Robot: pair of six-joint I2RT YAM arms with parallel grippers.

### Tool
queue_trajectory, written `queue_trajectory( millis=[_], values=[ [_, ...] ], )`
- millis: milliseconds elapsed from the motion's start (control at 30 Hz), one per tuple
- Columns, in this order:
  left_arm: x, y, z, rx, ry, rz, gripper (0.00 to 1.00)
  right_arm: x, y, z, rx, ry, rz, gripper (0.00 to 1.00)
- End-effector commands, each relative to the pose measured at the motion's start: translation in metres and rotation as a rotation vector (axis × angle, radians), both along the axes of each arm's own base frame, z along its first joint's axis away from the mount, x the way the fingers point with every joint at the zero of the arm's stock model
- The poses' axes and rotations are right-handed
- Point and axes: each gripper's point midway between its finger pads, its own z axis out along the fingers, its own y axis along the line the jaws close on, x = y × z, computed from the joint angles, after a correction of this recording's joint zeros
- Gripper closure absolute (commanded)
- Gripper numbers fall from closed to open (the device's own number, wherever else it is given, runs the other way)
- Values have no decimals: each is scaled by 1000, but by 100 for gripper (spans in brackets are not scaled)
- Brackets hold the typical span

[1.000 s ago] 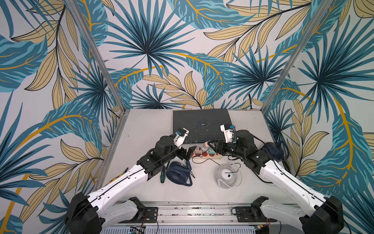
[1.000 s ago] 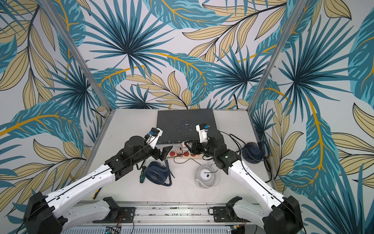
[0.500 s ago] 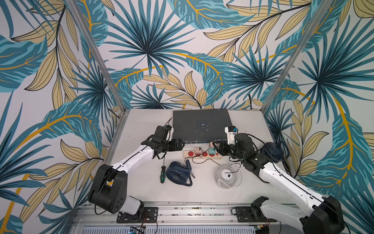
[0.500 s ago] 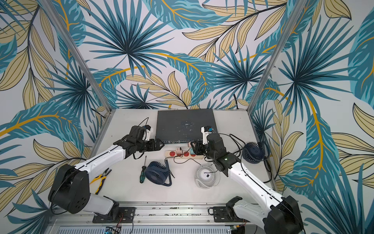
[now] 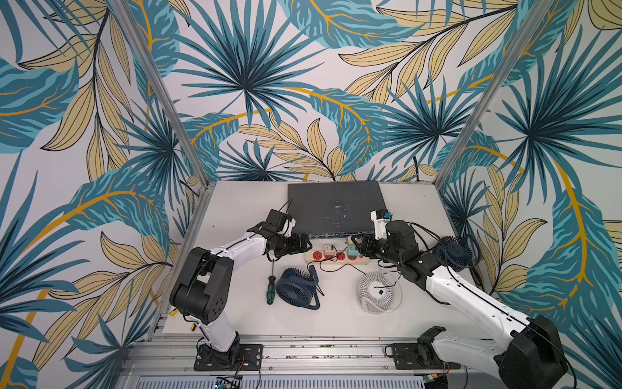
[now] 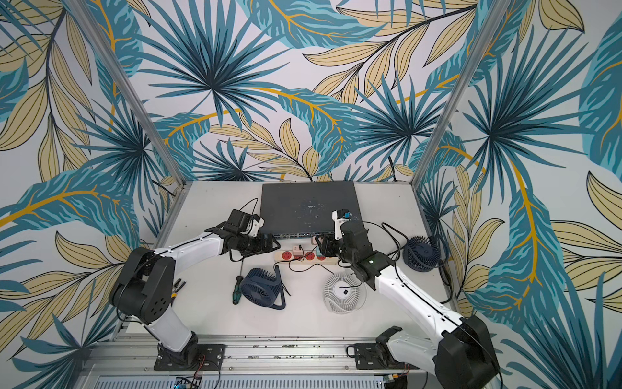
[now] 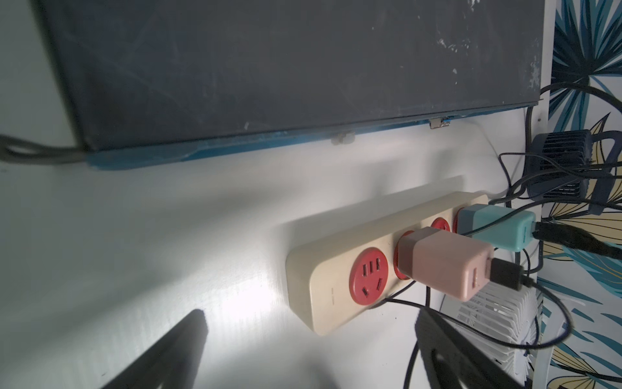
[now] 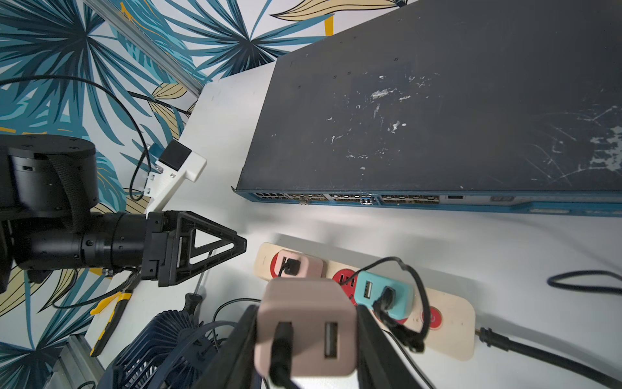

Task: Plug the desk fan into the power strip
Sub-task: Move the socket to the center of the board.

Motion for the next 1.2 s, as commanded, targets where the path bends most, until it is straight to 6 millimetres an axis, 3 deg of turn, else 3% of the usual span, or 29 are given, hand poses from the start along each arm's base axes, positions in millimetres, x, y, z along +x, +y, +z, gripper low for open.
queue_trajectory(
  millis=[0,433,633,767,1000,1167],
  values=[
    [2,-20,13,-71,-20,-55,0,3,-1,-2,-1,-15,-11,86],
    [-30,-98,33,-203,-35,-232,0,9,-1,1,-13,-24,-34,86],
    [-31,-103,36,-211,-58,-239,0,11,7,2,-27,-30,-30,86],
    [-29,-87,31,-127,-76,-209,0,12,17,13,-41,-65,-33,87],
    [-2,-10,25,-5,-107,-1,0,12,39,13,-58,-85,-22,87],
    [-5,17,-2,94,-58,35,0,13,46,10,-53,-80,-14,87]
  ],
)
